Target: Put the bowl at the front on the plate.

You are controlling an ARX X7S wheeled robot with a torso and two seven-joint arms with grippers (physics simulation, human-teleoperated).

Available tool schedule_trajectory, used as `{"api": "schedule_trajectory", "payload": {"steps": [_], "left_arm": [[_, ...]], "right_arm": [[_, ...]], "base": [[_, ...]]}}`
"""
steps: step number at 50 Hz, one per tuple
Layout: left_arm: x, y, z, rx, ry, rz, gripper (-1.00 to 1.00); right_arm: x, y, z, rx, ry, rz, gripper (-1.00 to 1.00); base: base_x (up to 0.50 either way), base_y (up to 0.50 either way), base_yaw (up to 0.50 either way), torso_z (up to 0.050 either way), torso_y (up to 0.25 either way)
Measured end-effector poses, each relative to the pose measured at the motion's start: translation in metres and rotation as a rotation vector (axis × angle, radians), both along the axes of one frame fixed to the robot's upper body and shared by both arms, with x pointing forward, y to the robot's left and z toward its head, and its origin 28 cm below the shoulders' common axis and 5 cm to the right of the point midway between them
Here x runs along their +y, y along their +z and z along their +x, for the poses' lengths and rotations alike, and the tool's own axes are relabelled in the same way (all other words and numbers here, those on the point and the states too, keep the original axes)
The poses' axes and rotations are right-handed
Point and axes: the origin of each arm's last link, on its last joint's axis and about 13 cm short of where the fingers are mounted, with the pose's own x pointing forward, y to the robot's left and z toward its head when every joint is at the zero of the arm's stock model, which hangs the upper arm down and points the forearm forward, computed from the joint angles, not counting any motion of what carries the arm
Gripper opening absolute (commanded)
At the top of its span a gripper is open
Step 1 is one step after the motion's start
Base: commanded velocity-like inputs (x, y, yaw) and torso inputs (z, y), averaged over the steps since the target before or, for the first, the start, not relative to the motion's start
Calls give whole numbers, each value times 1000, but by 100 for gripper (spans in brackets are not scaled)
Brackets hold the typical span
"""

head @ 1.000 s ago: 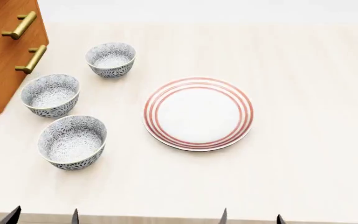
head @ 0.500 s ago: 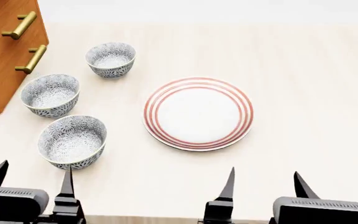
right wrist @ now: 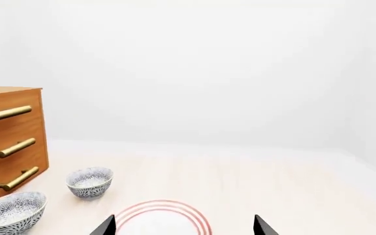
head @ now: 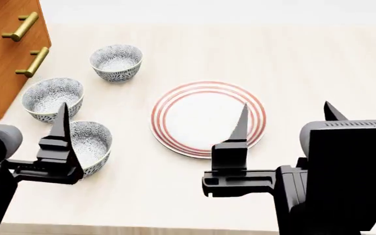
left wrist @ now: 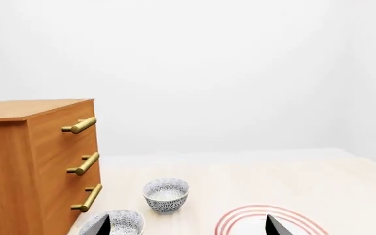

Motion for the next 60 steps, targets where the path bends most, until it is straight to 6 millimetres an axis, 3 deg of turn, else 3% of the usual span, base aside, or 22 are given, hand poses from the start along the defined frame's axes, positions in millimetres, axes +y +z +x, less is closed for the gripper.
{"api": "schedule_trajectory", "payload": {"steps": [41, 60], "left_arm": [[-9, 118, 6, -105, -48, -7, 100], [-9, 148, -1, -133, -58, -32, 100]], "right_arm": [[-6, 115, -11, -170, 23, -172, 100], [-4, 135, -13, -183, 50, -220, 100]], "base": [[0, 0, 0, 0, 0], [0, 0, 0, 0, 0]]}}
